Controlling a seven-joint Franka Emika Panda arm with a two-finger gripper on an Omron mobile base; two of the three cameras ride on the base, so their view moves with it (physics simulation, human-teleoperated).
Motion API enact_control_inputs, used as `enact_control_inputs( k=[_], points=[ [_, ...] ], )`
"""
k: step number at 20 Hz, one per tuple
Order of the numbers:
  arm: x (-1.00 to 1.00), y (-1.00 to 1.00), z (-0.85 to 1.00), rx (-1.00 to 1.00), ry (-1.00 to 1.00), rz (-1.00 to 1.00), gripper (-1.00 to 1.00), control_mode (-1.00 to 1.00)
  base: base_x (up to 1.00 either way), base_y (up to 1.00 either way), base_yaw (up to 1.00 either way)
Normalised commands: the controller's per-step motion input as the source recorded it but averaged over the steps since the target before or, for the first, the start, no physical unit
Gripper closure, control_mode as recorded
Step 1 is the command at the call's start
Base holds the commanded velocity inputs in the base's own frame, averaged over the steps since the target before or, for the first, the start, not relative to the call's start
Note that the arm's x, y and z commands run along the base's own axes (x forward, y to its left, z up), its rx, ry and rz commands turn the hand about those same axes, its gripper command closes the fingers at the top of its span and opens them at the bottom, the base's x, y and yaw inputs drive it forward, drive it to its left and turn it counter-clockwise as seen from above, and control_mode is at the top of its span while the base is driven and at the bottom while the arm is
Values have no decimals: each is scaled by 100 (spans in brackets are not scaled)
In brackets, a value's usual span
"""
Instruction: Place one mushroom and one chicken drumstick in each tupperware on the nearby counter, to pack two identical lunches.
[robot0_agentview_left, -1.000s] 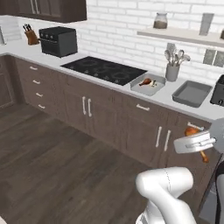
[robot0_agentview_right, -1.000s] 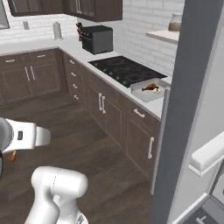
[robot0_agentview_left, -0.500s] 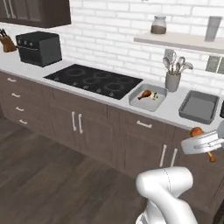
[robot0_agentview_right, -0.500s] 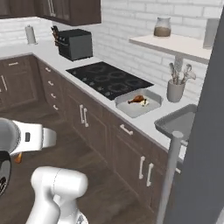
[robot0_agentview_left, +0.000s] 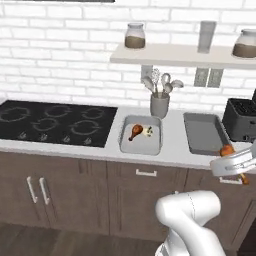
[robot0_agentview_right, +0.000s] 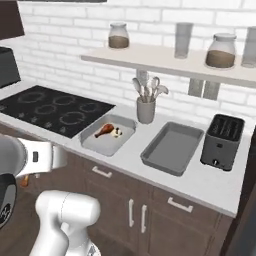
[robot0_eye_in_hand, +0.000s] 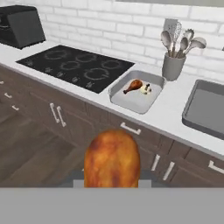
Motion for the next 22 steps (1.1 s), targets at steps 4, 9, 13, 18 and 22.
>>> enact_control_inputs(
  k=[4,9,13,18,22],
  points=[
    [0,0,0,0,0,0,100,100,100,25,-75],
    [0,0,0,0,0,0,100,100,99,19,-75],
    [26,0,-16,-6,5,-31,100,-100,34,1,-35],
    [60,-24,-45,-6,26,-40,100,-100,0,0,0],
    [63,-93,-46,1,25,-11,100,-100,0,0,0]
  ],
)
